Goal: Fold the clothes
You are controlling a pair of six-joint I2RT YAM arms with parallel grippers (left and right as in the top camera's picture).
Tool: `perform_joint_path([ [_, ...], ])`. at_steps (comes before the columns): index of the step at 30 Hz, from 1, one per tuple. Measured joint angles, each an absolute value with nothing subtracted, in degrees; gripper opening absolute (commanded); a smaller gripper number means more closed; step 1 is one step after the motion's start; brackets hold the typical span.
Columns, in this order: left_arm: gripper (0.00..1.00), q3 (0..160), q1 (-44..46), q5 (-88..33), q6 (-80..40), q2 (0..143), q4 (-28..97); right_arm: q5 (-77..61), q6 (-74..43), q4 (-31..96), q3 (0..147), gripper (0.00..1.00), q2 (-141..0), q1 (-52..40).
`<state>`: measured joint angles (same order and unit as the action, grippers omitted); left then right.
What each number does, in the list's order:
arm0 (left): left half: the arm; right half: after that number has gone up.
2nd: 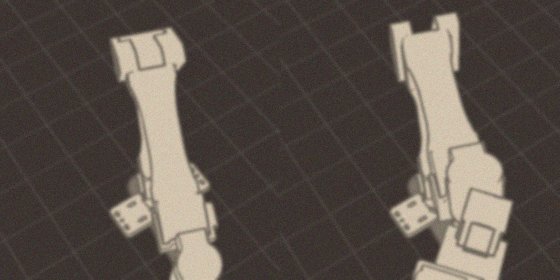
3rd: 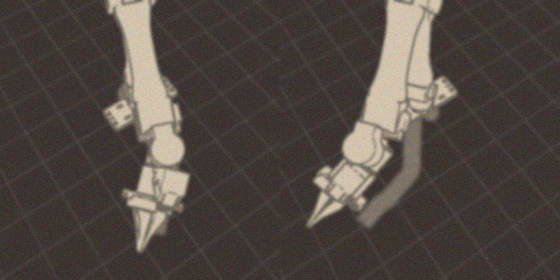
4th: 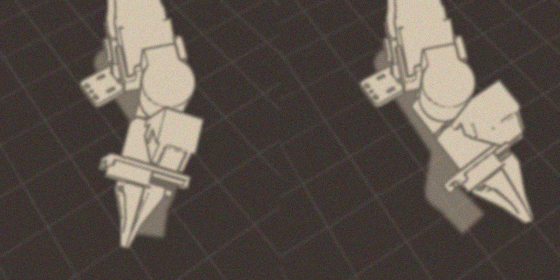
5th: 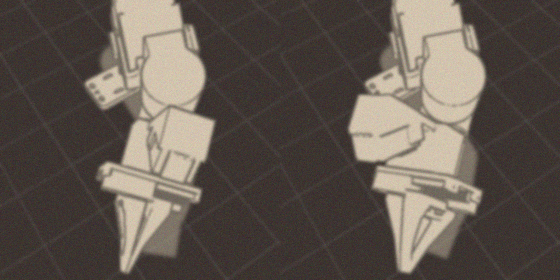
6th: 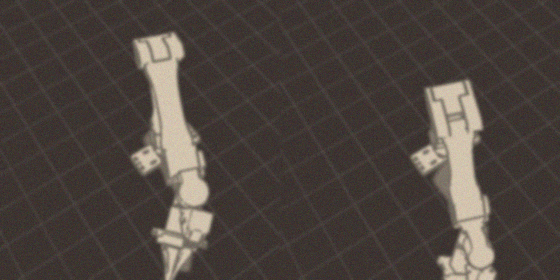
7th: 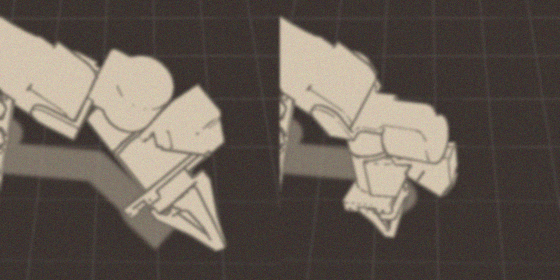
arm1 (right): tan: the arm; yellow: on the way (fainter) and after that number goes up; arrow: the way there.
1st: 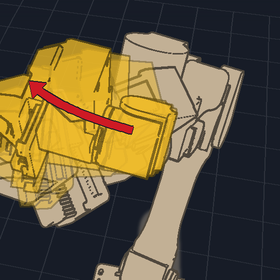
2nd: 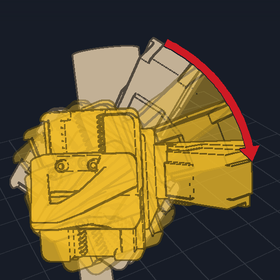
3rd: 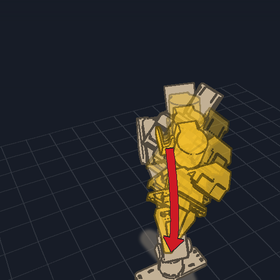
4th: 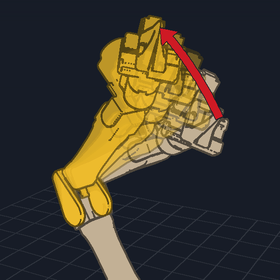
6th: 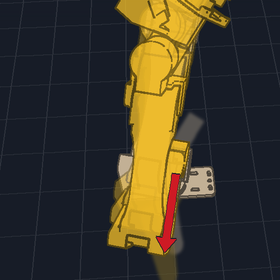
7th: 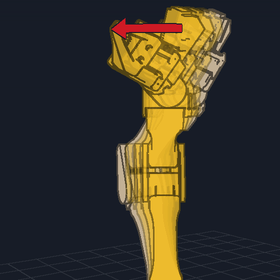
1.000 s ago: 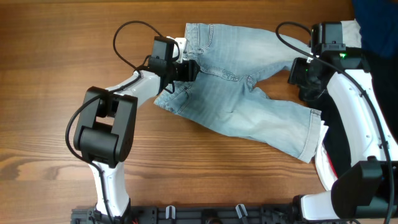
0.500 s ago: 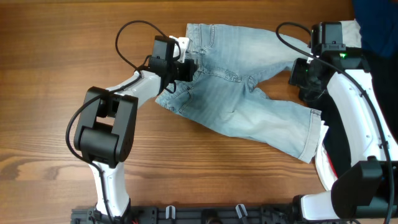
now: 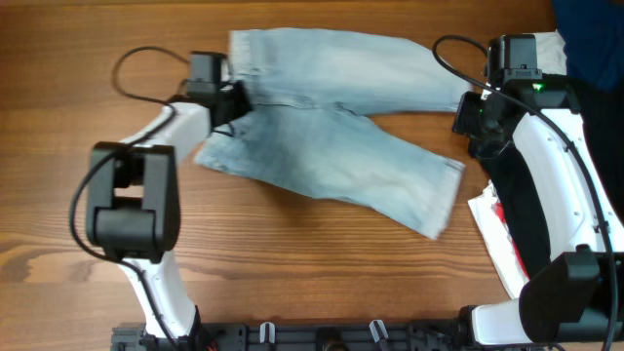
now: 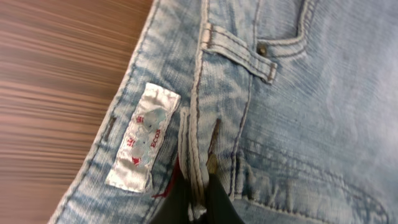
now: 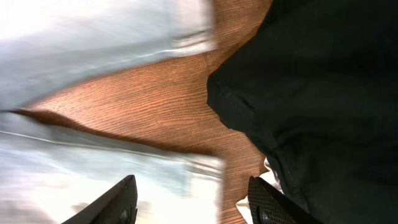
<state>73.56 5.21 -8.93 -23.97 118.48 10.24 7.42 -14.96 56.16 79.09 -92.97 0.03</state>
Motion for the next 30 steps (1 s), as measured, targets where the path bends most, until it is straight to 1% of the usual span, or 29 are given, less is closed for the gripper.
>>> perform_joint_path([
  [4,0.04,73.56,-0.25,-6.61,-25.76,117.10,14.33,7.11,-14.68,56.18,79.09,0.57,-92.97,0.03],
  [6,0.04,73.60,-2.46,-5.76,-26.26,115.85,18.74,6.04,-13.82,56.18,79.09,0.58,-92.99,0.03],
  [9,0.04,73.67,-4.01,-5.10,-26.48,114.54,23.99,1.87,-11.33,55.88,79.09,0.59,-92.99,0.03],
  [11,0.04,73.67,-4.49,-4.51,-26.26,113.91,26.17,-1.45,-9.41,55.90,79.09,0.62,-93.10,0.03],
  [12,0.08,73.67,-4.54,-4.34,-26.04,113.73,26.70,-2.85,-8.67,55.83,79.09,0.62,-93.27,0.03],
  [13,0.23,73.67,-4.54,-4.08,-25.21,113.36,27.51,-3.95,-8.21,55.70,79.11,0.63,-93.65,0.03],
  [14,0.51,73.67,-4.54,-4.01,-24.18,112.92,28.14,-4.93,-7.64,55.90,79.09,0.63,-94.02,0.03],
  [15,0.66,73.65,-4.51,-3.79,-23.29,112.38,28.80,-5.76,-7.42,56.62,79.11,0.65,-94.43,0.03],
  [18,0.91,73.34,-4.62,-2.85,-21.71,107.57,33.06,-7.49,-7.14,61.32,79.09,0.68,-96.29,0.03],
  [20,0.99,73.23,-4.62,-2.79,-21.41,101.25,39.38,-8.12,-6.74,62.43,78.70,0.69,-97.62,0.03],
  [22,1.00,73.49,-4.62,-2.81,-21.54,95.94,46.09,-9.23,-5.98,62.30,77.06,0.70,-98.13,0.03],
  [25,1.00,73.67,-4.62,-2.81,-24.01,92.97,59.83,-11.03,-5.39,61.47,72.93,0.73,-98.35,0.03],
  [27,1.00,72.69,-4.62,-2.83,-25.23,93.36,61.98,-12.47,-4.97,59.68,70.04,0.73,-98.39,0.03],
  [30,1.00,68.86,-4.62,-2.94,-27.35,93.76,61.34,-14.59,-4.78,56.51,66.59,0.73,-98.41,0.03],
])
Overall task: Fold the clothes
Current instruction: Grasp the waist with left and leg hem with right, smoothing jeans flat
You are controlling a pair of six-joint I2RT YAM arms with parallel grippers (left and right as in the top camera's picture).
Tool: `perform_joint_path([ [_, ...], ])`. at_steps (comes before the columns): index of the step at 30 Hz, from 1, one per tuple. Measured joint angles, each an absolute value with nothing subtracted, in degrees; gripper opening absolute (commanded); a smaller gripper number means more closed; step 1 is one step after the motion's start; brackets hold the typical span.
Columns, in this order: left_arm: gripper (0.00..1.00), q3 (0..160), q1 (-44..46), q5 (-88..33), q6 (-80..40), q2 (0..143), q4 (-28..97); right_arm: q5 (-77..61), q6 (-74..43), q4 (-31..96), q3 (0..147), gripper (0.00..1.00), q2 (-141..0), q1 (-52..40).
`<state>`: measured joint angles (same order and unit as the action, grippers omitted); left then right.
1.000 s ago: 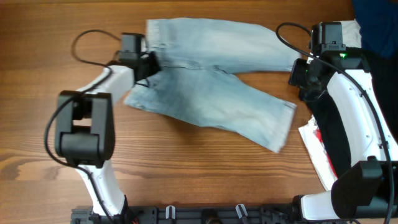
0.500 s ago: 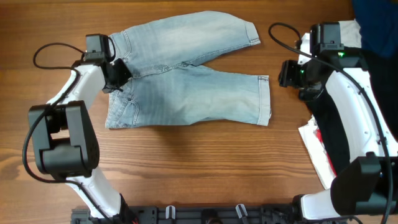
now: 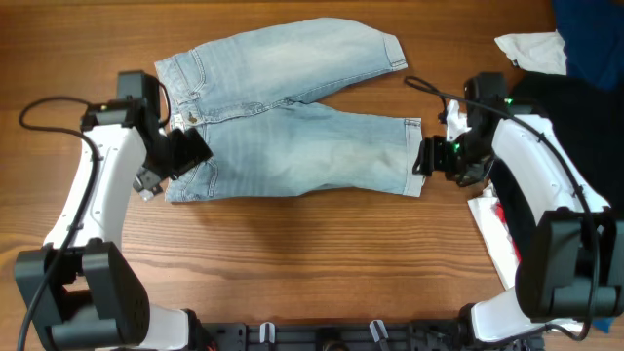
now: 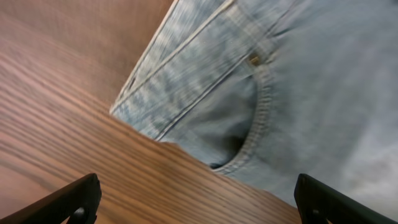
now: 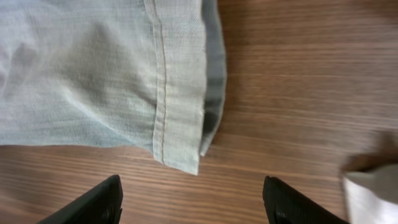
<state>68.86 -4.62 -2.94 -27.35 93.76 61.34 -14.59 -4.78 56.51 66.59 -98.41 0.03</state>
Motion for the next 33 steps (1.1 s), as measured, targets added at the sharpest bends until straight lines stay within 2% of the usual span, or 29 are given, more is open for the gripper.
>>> perform_joint_path([
  [3,0.99,62.48,-4.62,-3.99,-29.93,94.00,59.20,-16.97,-4.67,52.69,63.29,0.73,-98.43,0.03],
  [11,0.84,52.95,-4.62,-7.27,-33.76,94.24,46.85,-18.02,-4.62,49.76,62.70,0.73,-98.43,0.03],
  [20,0.88,52.29,-4.62,-7.29,-44.99,93.38,45.56,-18.02,-4.62,49.67,62.70,0.73,-98.43,0.03],
  [22,0.85,52.29,-4.62,-5.76,-47.92,92.64,45.60,-18.00,-4.62,49.65,62.70,0.73,-98.43,0.03],
  [24,0.64,52.29,-4.62,-4.27,-50.43,92.38,45.45,-18.02,-4.62,49.67,62.70,0.73,-98.43,0.03],
  [27,0.38,52.25,-4.62,-2.87,-52.42,92.36,44.07,-18.02,-4.64,50.17,62.70,0.73,-98.43,0.03],
  [30,0.35,52.21,-4.62,-2.52,-53.34,92.36,43.35,-18.02,-4.64,50.28,62.70,0.73,-98.43,0.03],
  [31,0.28,52.21,-4.62,-2.39,-53.41,92.36,43.38,-18.00,-4.64,50.26,62.70,0.73,-98.43,0.03],
  [33,0.24,52.21,-4.62,-2.35,-53.49,92.36,43.42,-18.02,-4.64,50.30,62.70,0.73,-98.43,0.03],
])
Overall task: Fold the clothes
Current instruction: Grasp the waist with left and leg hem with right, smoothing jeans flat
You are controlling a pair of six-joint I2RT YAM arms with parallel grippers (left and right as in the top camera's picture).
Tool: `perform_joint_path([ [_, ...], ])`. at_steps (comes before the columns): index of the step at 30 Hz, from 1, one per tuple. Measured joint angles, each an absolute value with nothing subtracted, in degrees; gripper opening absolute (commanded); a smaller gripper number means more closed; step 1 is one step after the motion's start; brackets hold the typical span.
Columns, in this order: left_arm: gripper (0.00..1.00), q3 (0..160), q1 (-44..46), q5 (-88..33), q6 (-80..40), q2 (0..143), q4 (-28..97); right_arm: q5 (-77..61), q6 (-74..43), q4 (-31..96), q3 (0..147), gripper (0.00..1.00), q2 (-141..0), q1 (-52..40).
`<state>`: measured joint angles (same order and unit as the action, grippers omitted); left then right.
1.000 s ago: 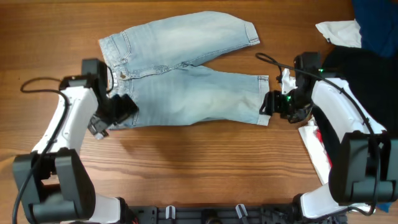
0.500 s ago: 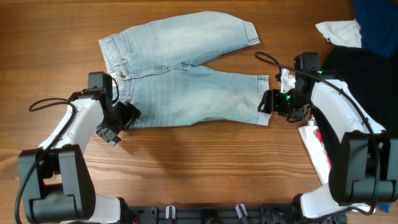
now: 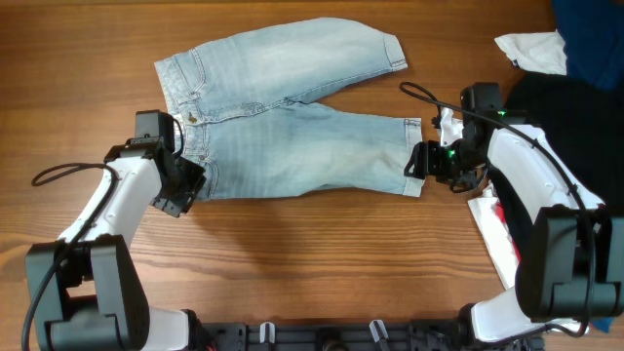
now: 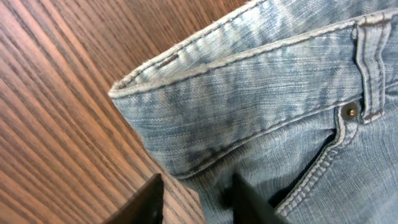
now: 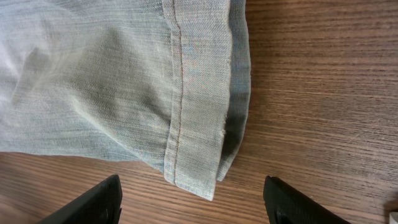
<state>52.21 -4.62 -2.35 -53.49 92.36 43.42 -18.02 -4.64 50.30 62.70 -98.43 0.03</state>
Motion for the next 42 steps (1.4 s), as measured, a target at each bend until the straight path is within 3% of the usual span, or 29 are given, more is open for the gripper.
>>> perform_joint_path([
  [4,0.27,52.21,-4.62,-2.15,-53.93,92.36,45.10,-18.02,-4.64,50.70,62.70,0.73,-98.43,0.03],
  [6,0.37,51.92,-4.62,-2.15,-53.95,92.33,45.54,-18.00,-4.64,50.72,62.70,0.73,-98.43,0.03],
  [8,0.38,50.76,-4.62,-2.02,-54.22,92.31,44.38,-18.00,-4.64,50.72,62.70,0.73,-98.43,0.03],
  [11,0.31,48.07,-4.62,-1.98,-54.15,92.29,40.53,-18.00,-4.64,50.76,62.70,0.73,-98.43,0.03],
  [14,0.04,47.44,-4.62,-1.98,-54.30,92.29,38.37,-18.00,-4.64,51.00,62.70,0.73,-98.43,0.03],
  [21,0.04,47.46,-4.62,-1.98,-52.73,91.96,38.96,-18.00,-4.64,52.40,62.70,0.74,-98.43,0.03],
  [29,0.04,47.40,-4.62,1.74,-48.27,85.60,50.92,-18.02,-4.64,52.36,62.13,0.72,-98.43,0.03],
  [38,0.04,47.33,-4.62,4.80,-47.18,85.17,51.88,-25.61,-4.60,45.65,50.89,0.69,-98.32,0.03],
  [42,0.04,47.31,-4.62,4.89,-47.16,85.17,51.88,-29.39,-4.73,41.60,49.82,0.61,-98.26,-1.28],
])
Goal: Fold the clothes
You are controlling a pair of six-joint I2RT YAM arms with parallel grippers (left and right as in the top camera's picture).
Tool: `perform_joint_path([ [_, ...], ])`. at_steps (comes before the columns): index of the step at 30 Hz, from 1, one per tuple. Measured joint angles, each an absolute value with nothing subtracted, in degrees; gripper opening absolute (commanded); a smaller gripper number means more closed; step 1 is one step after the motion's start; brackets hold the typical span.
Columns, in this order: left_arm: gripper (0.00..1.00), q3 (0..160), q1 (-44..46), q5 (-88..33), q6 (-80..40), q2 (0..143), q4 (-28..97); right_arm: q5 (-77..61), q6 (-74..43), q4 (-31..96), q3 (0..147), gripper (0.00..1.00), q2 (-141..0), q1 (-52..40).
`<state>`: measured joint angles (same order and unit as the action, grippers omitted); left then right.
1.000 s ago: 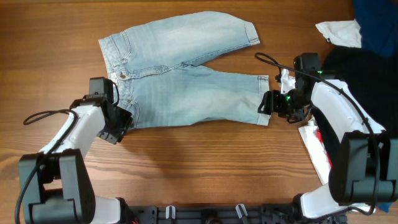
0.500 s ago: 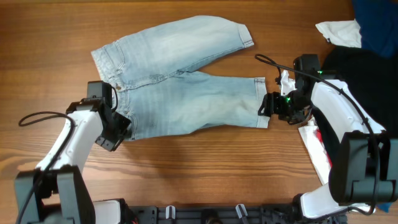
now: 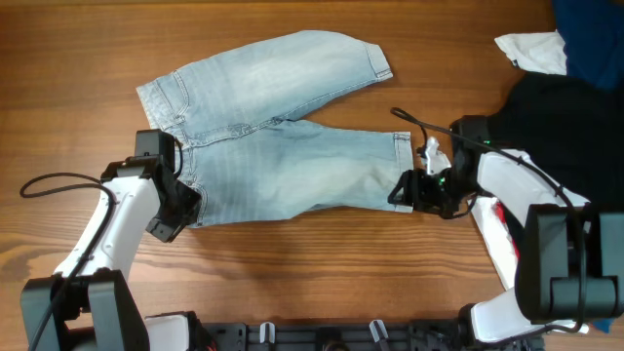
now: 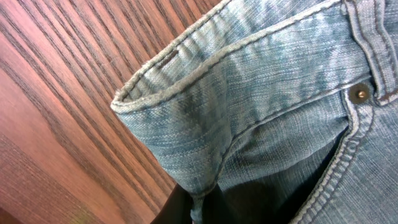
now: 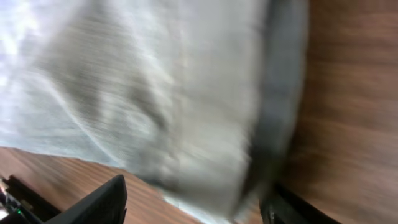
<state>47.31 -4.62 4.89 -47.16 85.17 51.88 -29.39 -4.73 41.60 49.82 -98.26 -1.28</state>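
Note:
Light blue denim shorts (image 3: 283, 127) lie spread on the wooden table (image 3: 312, 263), waistband to the left, two legs pointing right. My left gripper (image 3: 180, 207) sits at the near corner of the waistband. In the left wrist view the gripper (image 4: 194, 211) is shut on the folded waistband corner (image 4: 180, 143). My right gripper (image 3: 402, 190) is at the hem of the near leg. The right wrist view is blurred, but there the gripper (image 5: 196, 193) is open, with the hem (image 5: 205, 124) between its wide-spread fingers.
A black garment (image 3: 556, 117) lies at the right edge under the right arm. Behind it are a white cloth (image 3: 531, 49) and something blue (image 3: 590, 29). A white and red item (image 3: 492, 234) lies near the right arm's base. Cables trail from both arms.
My left gripper has shut on the waistband corner it was open around. The shorts have shifted left and turned a little. My right gripper has come in over the near leg's hem.
First my left gripper was shut on the waistband near the fly and the shorts lay crumpled at the back. Then they lay spread flat with both grippers open beside them. Later the left stood open at the waistband corner, and now grips it.

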Motion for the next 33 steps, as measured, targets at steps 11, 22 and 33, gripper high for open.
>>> perform_joint_path([
  [11,0.04,47.31,-4.62,5.02,-40.86,81.32,57.98,-28.27,-8.95,42.81,48.84,0.04,-91.94,-2.11],
  [22,0.04,48.01,-4.62,-3.77,-34.98,48.40,67.07,-24.45,-10.96,56.69,57.06,0.04,-64.27,2.20],
  [33,0.04,48.07,-4.60,-4.03,-39.97,43.40,55.53,-24.25,-10.52,53.76,72.23,0.04,-78.81,1.72],
])
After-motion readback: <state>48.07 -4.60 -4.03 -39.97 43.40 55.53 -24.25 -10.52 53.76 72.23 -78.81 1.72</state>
